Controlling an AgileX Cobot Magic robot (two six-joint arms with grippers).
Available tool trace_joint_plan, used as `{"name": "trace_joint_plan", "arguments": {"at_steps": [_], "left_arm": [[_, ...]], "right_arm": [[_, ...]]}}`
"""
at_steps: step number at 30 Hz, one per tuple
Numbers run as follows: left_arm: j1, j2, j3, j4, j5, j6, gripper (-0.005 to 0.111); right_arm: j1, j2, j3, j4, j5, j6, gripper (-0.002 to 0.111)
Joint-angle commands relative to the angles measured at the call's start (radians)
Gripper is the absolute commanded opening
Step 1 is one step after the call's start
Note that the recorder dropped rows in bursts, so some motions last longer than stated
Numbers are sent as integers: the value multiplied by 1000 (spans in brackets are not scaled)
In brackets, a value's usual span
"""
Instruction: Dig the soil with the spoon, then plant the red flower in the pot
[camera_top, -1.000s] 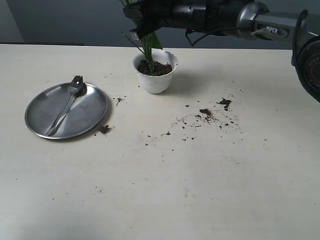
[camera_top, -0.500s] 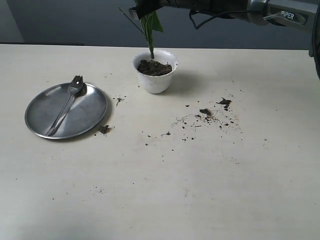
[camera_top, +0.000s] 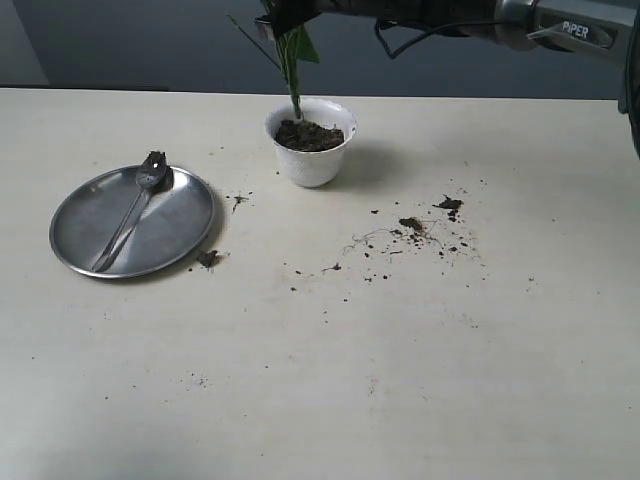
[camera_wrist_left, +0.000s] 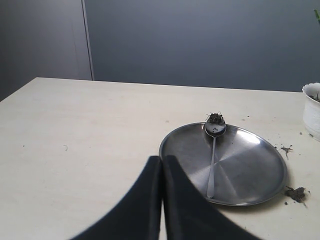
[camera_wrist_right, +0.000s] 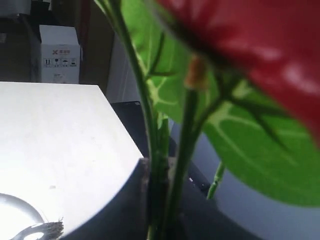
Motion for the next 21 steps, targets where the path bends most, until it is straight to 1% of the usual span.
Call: {"name": "trace_joint_plan", "arguments": {"at_steps": [1, 5, 9, 15, 19, 21], "left_arm": [[1, -4, 4, -3, -5, -7, 1], [1, -4, 4, -3, -5, -7, 1], [1, -4, 4, -3, -5, -7, 1], [1, -4, 4, -3, -5, -7, 1], [1, -4, 4, -3, -5, -7, 1], [1, -4, 4, -3, -5, -7, 1]], "right_arm": [[3, -14, -3, -33, 23, 25, -1], [3, -16, -7, -155, -2, 161, -1], [3, -39, -7, -294, -78, 300, -1], [3, -79, -7, -581, -201, 622, -1], [7, -98, -7, -833, -270, 879, -1], [17, -103, -7, -929, -284, 978, -1]]}}
